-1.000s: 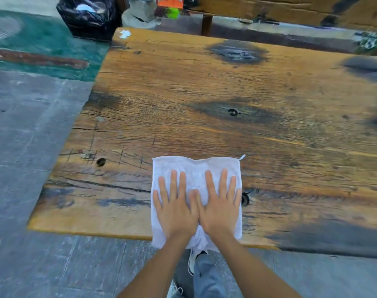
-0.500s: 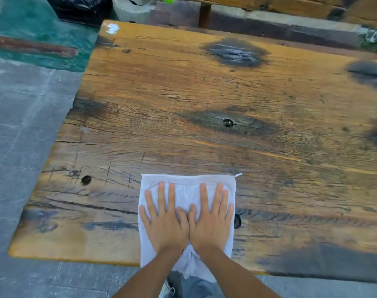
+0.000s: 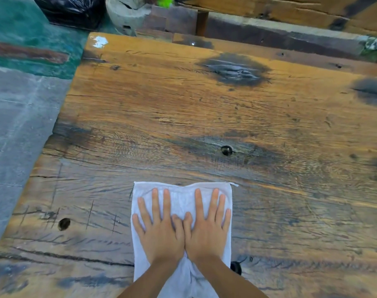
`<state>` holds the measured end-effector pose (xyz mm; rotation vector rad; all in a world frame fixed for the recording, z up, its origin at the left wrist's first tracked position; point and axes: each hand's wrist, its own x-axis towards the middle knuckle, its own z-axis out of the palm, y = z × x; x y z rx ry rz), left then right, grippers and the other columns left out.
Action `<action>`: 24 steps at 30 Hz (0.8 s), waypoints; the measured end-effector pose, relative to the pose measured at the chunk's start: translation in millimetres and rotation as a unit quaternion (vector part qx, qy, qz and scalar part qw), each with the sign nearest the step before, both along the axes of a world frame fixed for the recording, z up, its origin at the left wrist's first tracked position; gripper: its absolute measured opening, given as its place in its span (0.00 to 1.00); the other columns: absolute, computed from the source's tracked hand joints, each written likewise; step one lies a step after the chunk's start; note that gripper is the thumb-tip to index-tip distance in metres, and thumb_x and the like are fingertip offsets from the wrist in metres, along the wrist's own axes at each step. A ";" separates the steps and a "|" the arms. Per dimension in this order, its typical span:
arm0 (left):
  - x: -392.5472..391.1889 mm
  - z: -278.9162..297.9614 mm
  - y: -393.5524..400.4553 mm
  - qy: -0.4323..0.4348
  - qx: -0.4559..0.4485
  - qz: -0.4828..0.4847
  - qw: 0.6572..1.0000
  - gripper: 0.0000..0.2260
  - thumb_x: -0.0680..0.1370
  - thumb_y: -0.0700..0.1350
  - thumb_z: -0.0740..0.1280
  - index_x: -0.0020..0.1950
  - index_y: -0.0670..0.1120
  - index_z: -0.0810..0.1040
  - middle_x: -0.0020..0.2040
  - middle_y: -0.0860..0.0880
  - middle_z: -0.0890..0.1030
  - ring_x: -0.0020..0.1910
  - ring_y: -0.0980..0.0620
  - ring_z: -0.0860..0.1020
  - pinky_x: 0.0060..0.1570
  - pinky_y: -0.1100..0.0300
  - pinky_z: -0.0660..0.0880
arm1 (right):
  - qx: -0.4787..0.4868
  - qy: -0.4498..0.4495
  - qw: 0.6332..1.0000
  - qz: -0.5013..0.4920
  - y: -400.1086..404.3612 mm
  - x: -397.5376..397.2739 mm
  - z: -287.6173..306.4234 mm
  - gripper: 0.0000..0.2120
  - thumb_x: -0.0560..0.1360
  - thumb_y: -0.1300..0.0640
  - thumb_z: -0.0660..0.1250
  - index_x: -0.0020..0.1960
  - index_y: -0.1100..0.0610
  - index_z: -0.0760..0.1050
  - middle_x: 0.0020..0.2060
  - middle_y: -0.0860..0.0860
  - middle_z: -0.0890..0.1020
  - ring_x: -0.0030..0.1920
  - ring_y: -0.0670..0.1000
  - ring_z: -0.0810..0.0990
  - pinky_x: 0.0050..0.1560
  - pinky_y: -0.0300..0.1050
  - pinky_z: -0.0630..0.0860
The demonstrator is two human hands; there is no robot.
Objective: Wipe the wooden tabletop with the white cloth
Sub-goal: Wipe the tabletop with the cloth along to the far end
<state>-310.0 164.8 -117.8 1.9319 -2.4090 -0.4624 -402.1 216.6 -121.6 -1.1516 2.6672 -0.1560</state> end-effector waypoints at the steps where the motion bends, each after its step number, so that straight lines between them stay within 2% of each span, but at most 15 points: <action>1: -6.4 1.4 -8.3 0.003 0.001 0.001 1.000 0.30 0.79 0.54 0.53 0.82 0.56 0.51 0.83 0.53 0.51 0.82 0.43 0.44 0.78 0.38 0.48 | 0.003 -0.001 1.000 -0.002 -10.4 -7.1 0.8 0.31 0.82 0.38 0.47 0.82 0.42 0.45 0.83 0.55 0.45 0.82 0.58 0.42 0.79 0.63 0.46; 11: -106.0 -9.2 -153.4 0.029 -0.016 -0.017 0.999 0.27 0.82 0.56 0.45 0.81 0.61 0.42 0.83 0.57 0.42 0.81 0.46 0.37 0.78 0.41 0.40 | -0.031 -0.006 0.999 -0.034 -152.8 -105.2 -10.9 0.31 0.81 0.38 0.45 0.82 0.41 0.42 0.83 0.53 0.41 0.82 0.55 0.37 0.80 0.60 0.39; 16: -171.2 -10.0 -240.8 0.051 -0.016 -0.012 0.999 0.26 0.83 0.56 0.45 0.81 0.61 0.41 0.82 0.58 0.40 0.81 0.46 0.35 0.78 0.41 0.38 | -0.058 -0.001 0.998 -0.040 -237.2 -166.1 -14.3 0.30 0.82 0.40 0.44 0.82 0.42 0.43 0.83 0.54 0.41 0.82 0.55 0.36 0.79 0.60 0.35; 24: -257.0 -10.0 -357.2 0.039 -0.051 -0.041 0.997 0.25 0.84 0.55 0.43 0.82 0.58 0.44 0.83 0.55 0.43 0.81 0.43 0.39 0.77 0.39 0.39 | -0.070 0.015 0.997 0.005 -353.5 -255.2 -9.9 0.28 0.84 0.44 0.43 0.83 0.43 0.42 0.83 0.54 0.42 0.82 0.56 0.39 0.79 0.60 0.37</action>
